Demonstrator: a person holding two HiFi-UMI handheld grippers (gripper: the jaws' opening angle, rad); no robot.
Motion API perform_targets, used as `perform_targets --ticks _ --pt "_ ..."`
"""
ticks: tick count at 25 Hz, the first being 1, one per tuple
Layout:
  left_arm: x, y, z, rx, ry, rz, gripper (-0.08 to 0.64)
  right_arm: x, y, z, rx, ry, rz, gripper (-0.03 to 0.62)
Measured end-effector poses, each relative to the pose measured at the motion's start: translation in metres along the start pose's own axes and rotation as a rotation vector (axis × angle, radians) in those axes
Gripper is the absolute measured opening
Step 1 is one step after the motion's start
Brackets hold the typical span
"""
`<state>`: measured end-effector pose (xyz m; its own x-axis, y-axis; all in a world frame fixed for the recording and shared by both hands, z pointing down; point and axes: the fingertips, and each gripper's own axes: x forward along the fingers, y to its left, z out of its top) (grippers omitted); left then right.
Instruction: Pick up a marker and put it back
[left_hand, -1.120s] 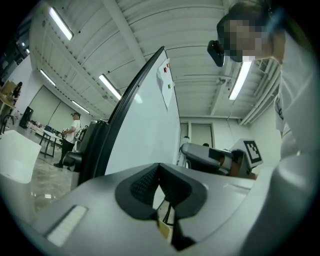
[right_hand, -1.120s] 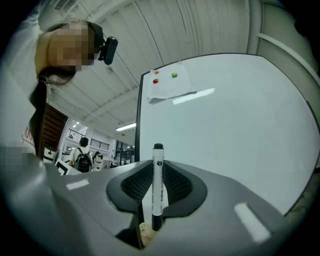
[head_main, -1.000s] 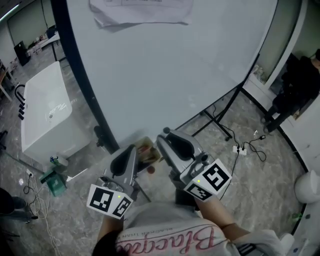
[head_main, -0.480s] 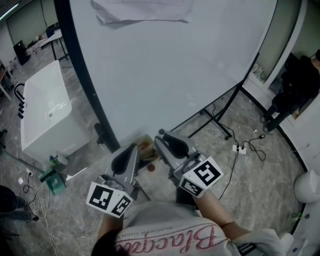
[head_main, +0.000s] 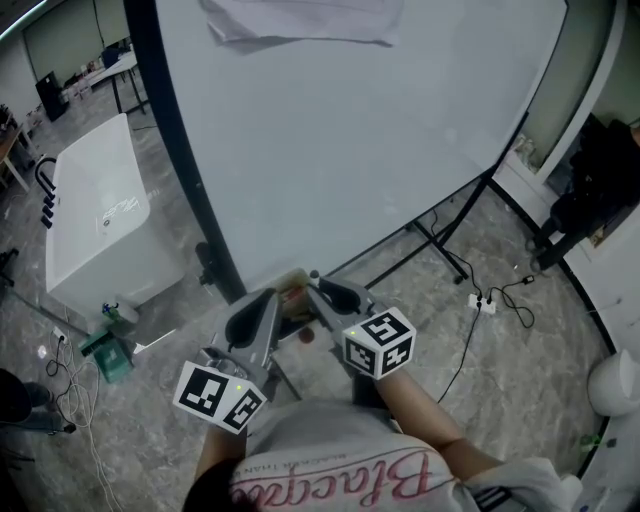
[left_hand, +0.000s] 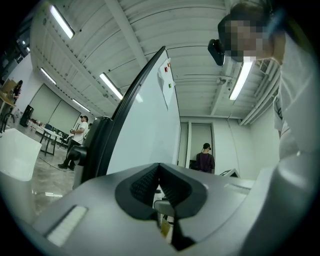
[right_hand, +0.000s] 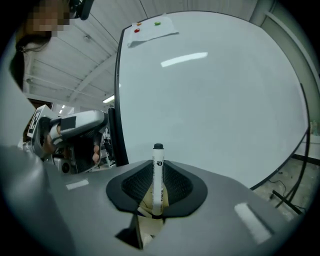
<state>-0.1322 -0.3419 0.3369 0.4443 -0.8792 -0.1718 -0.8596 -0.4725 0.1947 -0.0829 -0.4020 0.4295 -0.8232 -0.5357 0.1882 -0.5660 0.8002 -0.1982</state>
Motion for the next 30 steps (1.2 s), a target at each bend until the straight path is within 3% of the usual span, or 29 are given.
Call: perform_targets --ticks 7,11,17,25,30 --pt "0.003 0.002 -0.004 -0.006 0.01 0.003 0.0 0.009 -0.011 -0.012 0.016 0.034 -0.027 0.074" --pt "0.007 0.003 -0.004 -0.001 0.014 0.003 0.0 0.012 -0.016 -0.012 0.03 0.021 -0.034 0.166" --pt "0.005 0.004 -0.003 0.002 0.013 0.006 0.0 -0.011 -0.005 0.035 0.023 -0.15 -0.008 0.207" --pt "0.008 0.001 0.0 0.006 0.01 -0.012 0.0 -0.067 0.03 0.111 -0.125 -0.387 -0.022 0.003" --pt "0.009 -0.002 0.007 0.007 -0.006 -0.03 0.0 -0.081 0.041 0.117 -0.208 -0.379 -0.046 0.0"
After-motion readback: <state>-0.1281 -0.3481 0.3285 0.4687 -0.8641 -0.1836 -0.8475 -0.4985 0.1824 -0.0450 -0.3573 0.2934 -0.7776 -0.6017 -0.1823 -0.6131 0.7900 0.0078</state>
